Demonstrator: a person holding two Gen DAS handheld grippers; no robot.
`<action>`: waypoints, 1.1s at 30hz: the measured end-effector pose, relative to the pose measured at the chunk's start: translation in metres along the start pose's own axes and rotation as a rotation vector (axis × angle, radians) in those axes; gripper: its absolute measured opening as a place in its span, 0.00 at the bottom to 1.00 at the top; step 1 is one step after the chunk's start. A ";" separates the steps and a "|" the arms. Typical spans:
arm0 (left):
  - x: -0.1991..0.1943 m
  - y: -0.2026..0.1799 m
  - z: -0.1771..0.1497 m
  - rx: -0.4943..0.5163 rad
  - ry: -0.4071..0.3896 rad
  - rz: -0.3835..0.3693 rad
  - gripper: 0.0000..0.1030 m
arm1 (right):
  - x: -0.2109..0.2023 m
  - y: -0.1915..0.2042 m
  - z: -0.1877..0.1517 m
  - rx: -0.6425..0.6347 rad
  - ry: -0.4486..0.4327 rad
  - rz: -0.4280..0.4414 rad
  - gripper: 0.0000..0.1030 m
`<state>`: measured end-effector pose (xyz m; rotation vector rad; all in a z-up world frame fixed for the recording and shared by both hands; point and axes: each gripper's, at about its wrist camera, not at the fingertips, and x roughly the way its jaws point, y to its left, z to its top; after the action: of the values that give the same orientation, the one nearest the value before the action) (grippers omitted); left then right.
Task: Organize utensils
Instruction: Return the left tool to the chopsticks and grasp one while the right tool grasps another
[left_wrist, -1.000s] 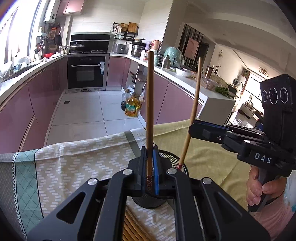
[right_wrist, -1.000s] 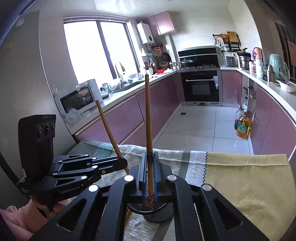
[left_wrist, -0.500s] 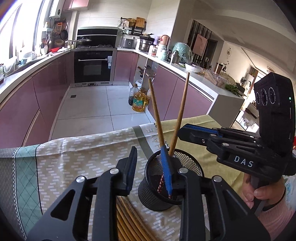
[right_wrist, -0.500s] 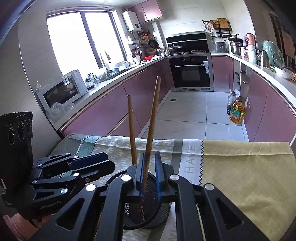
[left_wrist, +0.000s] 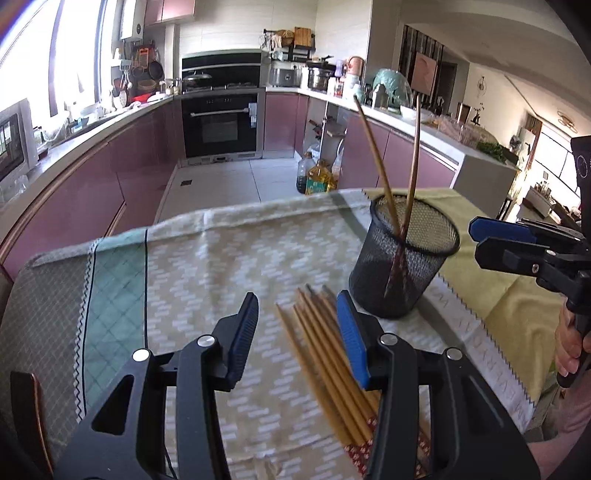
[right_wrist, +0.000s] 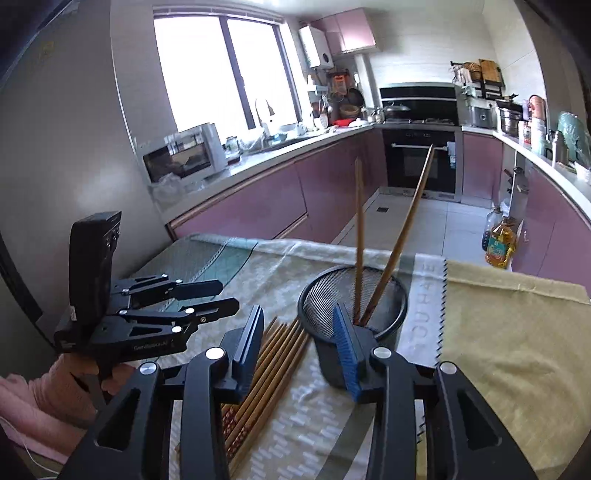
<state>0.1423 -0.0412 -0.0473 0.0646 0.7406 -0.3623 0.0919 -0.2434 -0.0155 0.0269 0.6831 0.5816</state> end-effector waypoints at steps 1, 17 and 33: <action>0.004 0.001 -0.009 0.003 0.022 0.005 0.43 | 0.008 0.004 -0.008 -0.006 0.031 -0.004 0.36; 0.023 -0.004 -0.063 0.009 0.141 0.004 0.43 | 0.069 0.020 -0.055 0.043 0.209 -0.070 0.35; 0.026 -0.001 -0.062 0.015 0.190 -0.008 0.34 | 0.079 0.025 -0.052 0.016 0.244 -0.124 0.26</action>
<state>0.1190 -0.0382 -0.1105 0.1119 0.9261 -0.3724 0.0974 -0.1900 -0.0968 -0.0722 0.9199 0.4641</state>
